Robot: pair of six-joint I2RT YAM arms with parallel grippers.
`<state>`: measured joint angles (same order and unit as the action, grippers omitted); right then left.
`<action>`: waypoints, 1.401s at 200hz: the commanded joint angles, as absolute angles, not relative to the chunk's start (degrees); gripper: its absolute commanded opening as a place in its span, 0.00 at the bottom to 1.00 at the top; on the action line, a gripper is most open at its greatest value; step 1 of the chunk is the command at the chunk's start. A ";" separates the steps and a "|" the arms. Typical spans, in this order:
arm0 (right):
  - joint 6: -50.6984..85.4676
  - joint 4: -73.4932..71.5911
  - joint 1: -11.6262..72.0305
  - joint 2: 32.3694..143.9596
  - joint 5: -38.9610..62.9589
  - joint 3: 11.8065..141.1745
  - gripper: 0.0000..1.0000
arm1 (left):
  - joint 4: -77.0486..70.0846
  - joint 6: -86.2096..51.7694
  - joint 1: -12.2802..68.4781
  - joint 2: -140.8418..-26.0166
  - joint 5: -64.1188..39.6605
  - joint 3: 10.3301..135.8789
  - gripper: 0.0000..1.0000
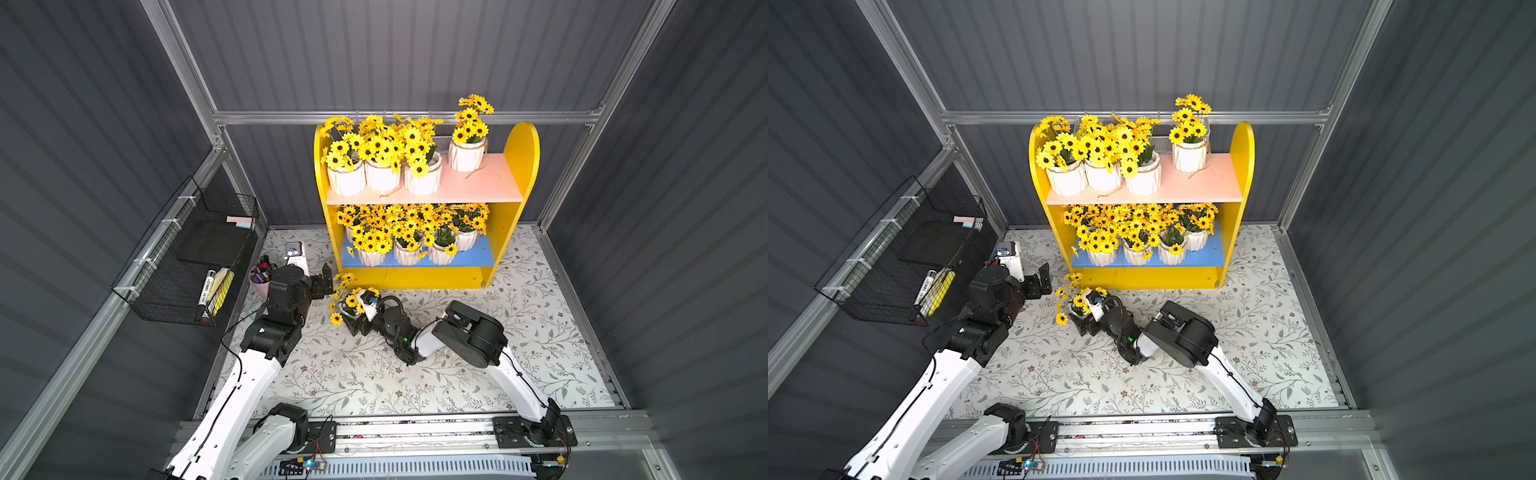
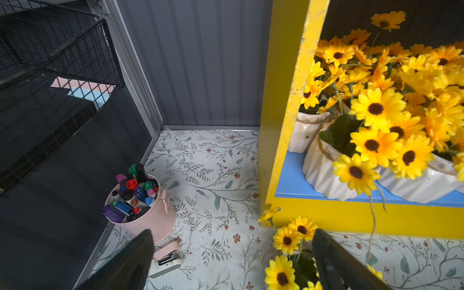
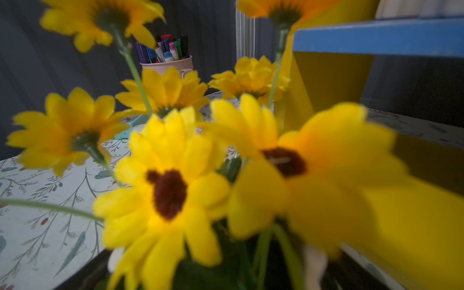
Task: Take the sunflower pots off the shelves
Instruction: Place the sunflower pot at the center of the board.
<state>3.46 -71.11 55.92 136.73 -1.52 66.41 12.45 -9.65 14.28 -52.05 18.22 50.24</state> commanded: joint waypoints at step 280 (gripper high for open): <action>-9.73 -3.00 58.58 59.39 -27.63 56.58 0.99 | 5.10 -9.25 14.67 -47.27 -10.44 48.62 0.99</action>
<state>-4.45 -13.82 58.65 60.62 -17.23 52.21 6.79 -10.26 14.41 -48.12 -5.69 48.95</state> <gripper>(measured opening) 0.990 0.994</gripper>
